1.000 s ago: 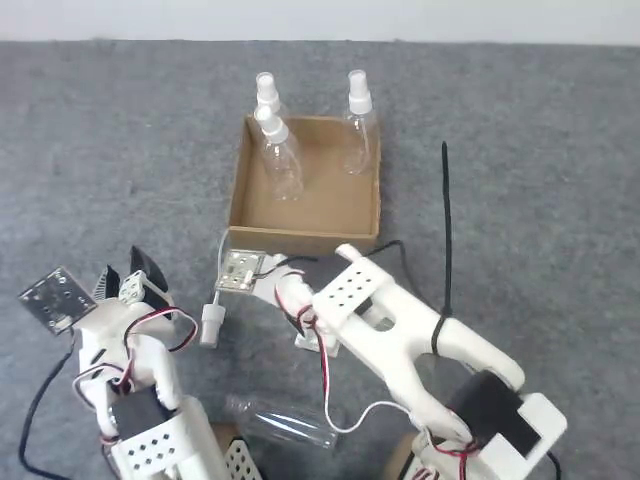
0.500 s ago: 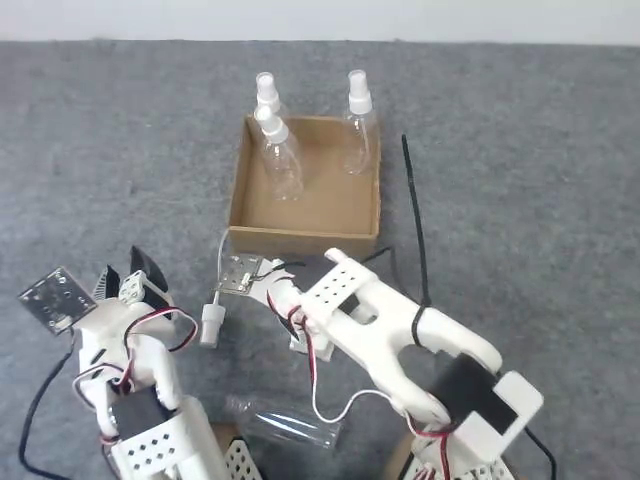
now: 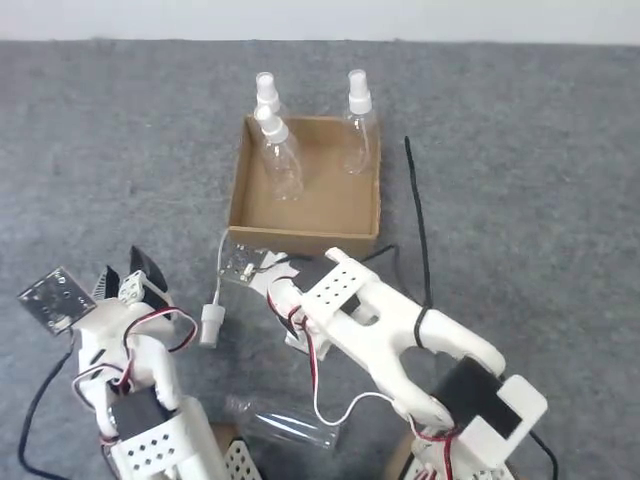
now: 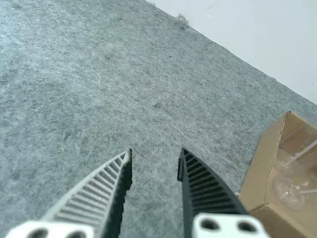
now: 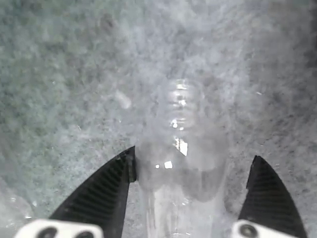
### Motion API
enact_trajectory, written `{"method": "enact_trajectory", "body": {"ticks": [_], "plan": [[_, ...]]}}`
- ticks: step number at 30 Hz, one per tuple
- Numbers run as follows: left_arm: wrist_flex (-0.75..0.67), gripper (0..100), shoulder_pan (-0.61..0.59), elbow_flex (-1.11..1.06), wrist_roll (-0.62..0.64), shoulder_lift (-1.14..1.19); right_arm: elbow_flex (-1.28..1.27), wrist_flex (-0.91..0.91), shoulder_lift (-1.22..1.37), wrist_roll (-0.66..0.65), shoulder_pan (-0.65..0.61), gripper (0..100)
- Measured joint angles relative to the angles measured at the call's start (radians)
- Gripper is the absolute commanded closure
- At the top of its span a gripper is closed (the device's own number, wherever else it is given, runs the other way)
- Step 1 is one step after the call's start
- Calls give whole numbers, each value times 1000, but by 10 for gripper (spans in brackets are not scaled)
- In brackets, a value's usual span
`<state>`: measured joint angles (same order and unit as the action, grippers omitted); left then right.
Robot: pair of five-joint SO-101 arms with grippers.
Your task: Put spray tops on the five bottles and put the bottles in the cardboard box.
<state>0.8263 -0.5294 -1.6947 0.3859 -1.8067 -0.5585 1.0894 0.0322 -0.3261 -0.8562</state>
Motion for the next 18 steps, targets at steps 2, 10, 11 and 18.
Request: {"method": "enact_trajectory", "body": {"ticks": [2, 10, 11, 18], "plan": [[0, 852, 0, 0, 0, 0, 0, 0, -12, 15, 0, 714], [0, 852, 0, 0, 0, 0, 0, 0, -14, 23, 0, 754], [0, 852, 0, 0, 0, 0, 0, 0, -14, 23, 0, 782], [0, 852, 0, 0, 0, 0, 0, 0, -14, 23, 0, 920]]}}
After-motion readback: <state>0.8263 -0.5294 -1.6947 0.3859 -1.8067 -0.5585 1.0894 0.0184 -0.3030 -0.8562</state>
